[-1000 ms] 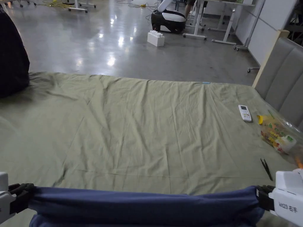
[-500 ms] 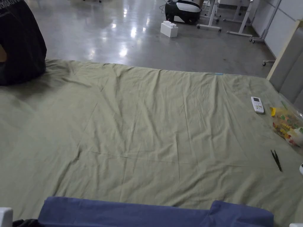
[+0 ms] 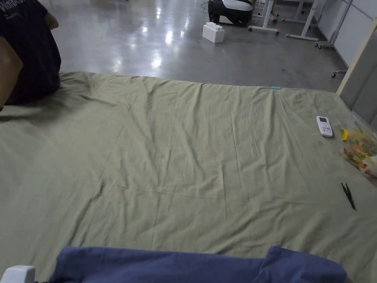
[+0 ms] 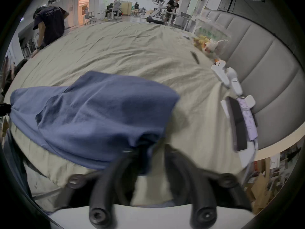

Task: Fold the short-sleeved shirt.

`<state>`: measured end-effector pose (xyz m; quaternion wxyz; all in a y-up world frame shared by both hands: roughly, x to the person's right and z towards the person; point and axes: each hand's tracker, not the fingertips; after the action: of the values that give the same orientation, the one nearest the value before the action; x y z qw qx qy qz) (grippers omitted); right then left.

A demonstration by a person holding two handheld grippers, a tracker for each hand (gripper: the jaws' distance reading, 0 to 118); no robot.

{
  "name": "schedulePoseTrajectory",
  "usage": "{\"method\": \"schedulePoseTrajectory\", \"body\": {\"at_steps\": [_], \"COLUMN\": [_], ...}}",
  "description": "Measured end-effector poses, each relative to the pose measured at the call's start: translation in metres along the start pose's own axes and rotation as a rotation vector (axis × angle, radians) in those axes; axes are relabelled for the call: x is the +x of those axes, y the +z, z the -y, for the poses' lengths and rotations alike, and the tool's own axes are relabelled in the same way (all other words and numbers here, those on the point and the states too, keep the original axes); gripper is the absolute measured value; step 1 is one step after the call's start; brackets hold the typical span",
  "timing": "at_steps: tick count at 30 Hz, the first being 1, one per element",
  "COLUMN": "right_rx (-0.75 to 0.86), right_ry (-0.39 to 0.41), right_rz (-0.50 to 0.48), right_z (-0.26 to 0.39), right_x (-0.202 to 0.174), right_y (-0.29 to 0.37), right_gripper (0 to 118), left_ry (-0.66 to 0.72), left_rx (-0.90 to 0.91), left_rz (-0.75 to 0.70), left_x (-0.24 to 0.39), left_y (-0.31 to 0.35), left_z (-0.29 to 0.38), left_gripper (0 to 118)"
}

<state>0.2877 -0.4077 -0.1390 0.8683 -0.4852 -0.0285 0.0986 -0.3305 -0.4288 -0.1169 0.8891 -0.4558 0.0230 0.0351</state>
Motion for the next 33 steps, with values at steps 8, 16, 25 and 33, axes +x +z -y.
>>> {"method": "schedulePoseTrajectory", "body": {"at_steps": [8,16,25,33], "right_rx": [0.266,0.664,0.999,1.001], "right_ry": [-0.140,-0.117,-0.080,-0.139], "right_rz": [0.006,-0.013,0.056,0.085], "right_z": [-0.050,-0.109,-0.148,-0.169], "right_x": [0.009,-0.049,-0.102,-0.117], "right_y": [0.049,0.061,0.099,0.107], "right_gripper": [92,90,50,1], "left_ry": [-0.028,-0.069,-0.036,-0.067], "left_rx": [0.249,0.554,0.795,0.873], "left_rz": [-0.008,-0.056,-0.126,-0.142], "left_x": [0.029,0.094,0.140,0.147], "left_y": [0.031,0.042,0.081,0.099], "left_z": [-0.061,-0.126,-0.156,-0.166], "left_gripper": [56,55,28,4]}}
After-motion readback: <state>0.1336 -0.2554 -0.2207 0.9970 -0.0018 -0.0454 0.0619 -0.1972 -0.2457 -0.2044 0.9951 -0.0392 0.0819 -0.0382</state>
